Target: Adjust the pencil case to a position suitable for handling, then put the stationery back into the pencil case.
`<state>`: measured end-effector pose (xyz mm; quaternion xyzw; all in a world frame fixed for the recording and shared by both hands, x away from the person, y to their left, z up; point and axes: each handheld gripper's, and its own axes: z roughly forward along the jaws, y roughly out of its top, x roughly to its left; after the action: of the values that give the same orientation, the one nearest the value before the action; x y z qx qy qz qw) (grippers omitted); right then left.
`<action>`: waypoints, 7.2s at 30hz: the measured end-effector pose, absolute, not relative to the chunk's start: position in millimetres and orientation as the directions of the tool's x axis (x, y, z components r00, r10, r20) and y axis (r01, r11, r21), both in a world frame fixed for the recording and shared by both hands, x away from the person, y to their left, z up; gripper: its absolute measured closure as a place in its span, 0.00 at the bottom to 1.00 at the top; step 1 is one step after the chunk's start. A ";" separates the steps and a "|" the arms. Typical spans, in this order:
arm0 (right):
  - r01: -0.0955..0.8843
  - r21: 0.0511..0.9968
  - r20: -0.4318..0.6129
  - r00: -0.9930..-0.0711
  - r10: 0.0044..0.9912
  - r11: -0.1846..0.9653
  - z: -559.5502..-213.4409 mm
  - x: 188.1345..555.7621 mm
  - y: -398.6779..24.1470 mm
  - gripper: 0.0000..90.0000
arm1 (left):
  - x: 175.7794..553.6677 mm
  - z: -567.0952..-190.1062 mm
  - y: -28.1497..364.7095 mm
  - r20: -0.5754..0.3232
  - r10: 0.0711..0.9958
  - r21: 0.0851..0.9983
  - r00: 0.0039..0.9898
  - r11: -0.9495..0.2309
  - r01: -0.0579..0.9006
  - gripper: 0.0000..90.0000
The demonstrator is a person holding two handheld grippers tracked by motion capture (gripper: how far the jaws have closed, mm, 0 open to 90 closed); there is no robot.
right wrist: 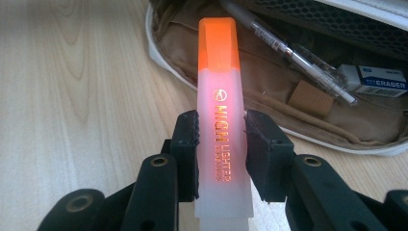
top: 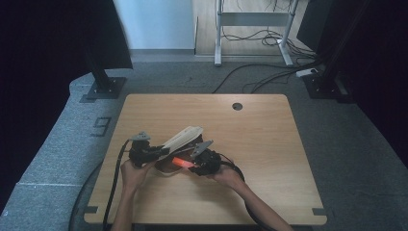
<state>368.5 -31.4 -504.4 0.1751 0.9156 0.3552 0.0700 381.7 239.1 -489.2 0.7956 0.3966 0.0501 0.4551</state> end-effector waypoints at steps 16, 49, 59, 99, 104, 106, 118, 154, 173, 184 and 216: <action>0.311 0.666 0.004 -0.911 0.413 0.678 -512.4 389.7 -20.7 0.72 | 380.2 -487.5 237.7 -0.267 0.684 0.770 0.678 -0.272 0.578 0.85; 0.318 0.675 -0.021 -0.894 0.448 0.666 -513.2 426.3 12.3 0.72 | 379.9 -486.9 237.7 -0.262 0.687 0.771 0.678 -0.275 0.575 0.85; 0.311 0.670 -0.042 -0.891 0.453 0.674 -512.0 434.9 14.4 0.71 | 380.1 -487.1 239.5 -0.255 0.697 0.770 0.670 -0.272 0.577 0.85; 0.449 0.662 0.007 -0.804 0.594 0.600 -506.3 447.2 -49.9 0.63 | 381.6 -490.9 240.8 -0.288 0.678 0.763 0.676 -0.265 0.590 0.82; 0.452 0.658 0.019 -0.810 0.587 0.603 -510.2 445.2 -54.6 0.75 | 381.7 -491.0 241.0 -0.290 0.678 0.762 0.676 -0.263 0.591 0.82; 0.456 0.653 0.027 -0.811 0.584 0.605 -512.0 445.6 -53.7 0.80 | 381.6 -491.1 240.8 -0.289 0.677 0.763 0.676 -0.264 0.590 0.82; 0.461 0.653 0.027 -0.806 0.591 0.600 -521.1 453.7 -39.6 0.83 | 381.4 -492.4 238.8 -0.300 0.658 0.752 0.691 -0.282 0.595 0.79; 0.437 0.727 0.020 -0.785 0.619 0.530 -498.2 426.5 -90.4 0.37 | 365.5 -507.7 201.6 -0.168 0.637 0.705 0.752 -0.455 0.543 0.38; 0.423 0.750 0.022 -0.784 0.621 0.508 -484.6 404.5 -121.3 0.26 | 347.9 -493.4 210.3 -0.145 0.644 0.725 0.751 -0.448 0.524 0.21; 0.429 0.765 0.026 -0.766 0.642 0.481 -479.4 389.7 -147.8 0.23 | 334.9 -486.7 223.9 -0.102 0.658 0.739 0.746 -0.452 0.500 0.16; 0.532 0.731 0.002 -0.627 0.779 0.427 -539.4 341.6 -230.1 0.00 | 303.6 -547.7 267.8 -0.008 0.750 0.657 0.661 -0.495 0.569 0.00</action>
<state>341.6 -230.1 -539.4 0.3964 0.8271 0.3599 0.1713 303.6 267.8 -547.7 0.8529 0.3868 0.1409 0.3211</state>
